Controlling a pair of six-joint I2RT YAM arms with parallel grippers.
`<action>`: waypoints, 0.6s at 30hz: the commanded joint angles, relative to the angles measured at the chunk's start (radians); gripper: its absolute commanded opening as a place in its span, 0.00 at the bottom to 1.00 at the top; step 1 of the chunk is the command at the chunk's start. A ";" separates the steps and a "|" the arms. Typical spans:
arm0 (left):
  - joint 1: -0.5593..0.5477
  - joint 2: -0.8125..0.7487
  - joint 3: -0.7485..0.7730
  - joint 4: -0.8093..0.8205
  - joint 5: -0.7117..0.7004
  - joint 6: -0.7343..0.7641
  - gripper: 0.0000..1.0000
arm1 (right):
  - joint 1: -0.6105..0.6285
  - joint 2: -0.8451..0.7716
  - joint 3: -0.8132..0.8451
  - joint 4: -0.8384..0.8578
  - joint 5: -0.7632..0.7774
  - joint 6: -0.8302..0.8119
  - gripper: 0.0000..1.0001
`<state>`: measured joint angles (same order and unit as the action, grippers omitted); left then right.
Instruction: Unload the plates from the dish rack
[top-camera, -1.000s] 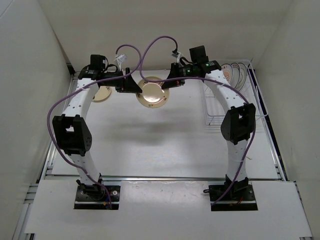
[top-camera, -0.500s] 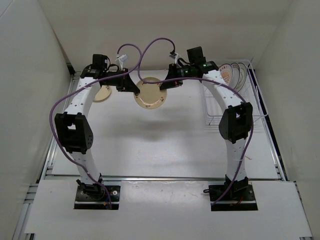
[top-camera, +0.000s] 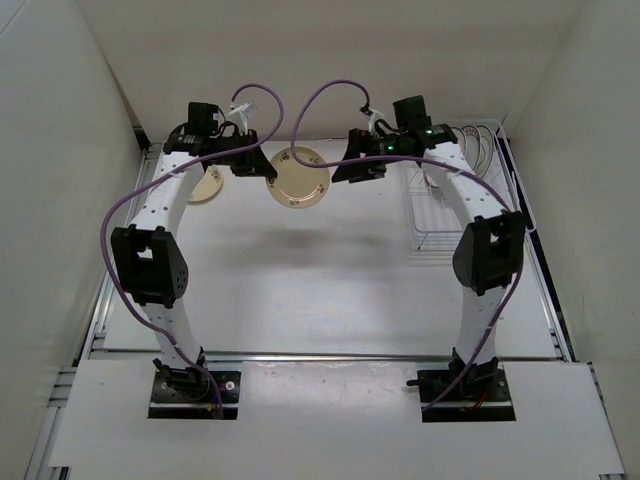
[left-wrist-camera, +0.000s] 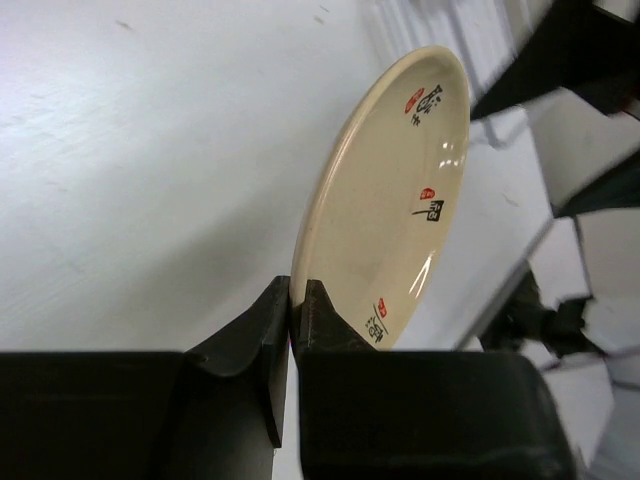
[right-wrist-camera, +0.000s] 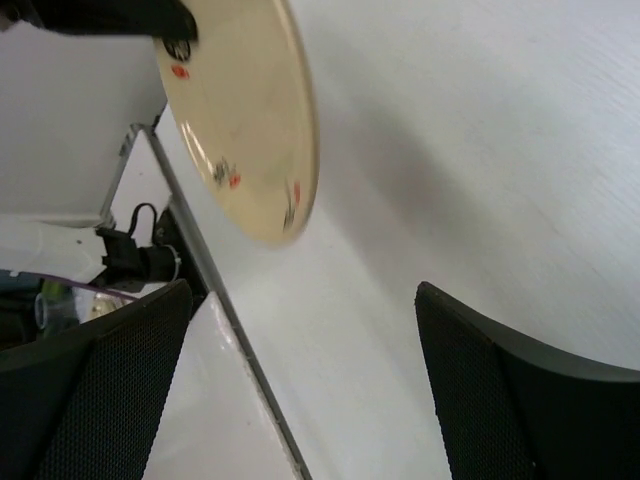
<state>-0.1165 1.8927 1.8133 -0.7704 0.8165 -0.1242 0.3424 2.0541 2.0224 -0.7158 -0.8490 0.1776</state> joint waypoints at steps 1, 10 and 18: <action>-0.002 -0.037 0.069 0.048 -0.225 -0.075 0.10 | -0.068 -0.130 -0.042 -0.030 0.063 -0.088 0.95; 0.135 0.008 0.050 0.089 -0.485 -0.337 0.10 | -0.121 -0.241 -0.148 -0.083 0.129 -0.177 0.95; 0.291 0.077 0.026 0.099 -0.402 -0.423 0.10 | -0.167 -0.383 -0.300 -0.131 0.269 -0.208 0.95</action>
<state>0.1402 1.9770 1.8381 -0.6952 0.4030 -0.4919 0.2092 1.7523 1.7645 -0.8146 -0.6563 0.0093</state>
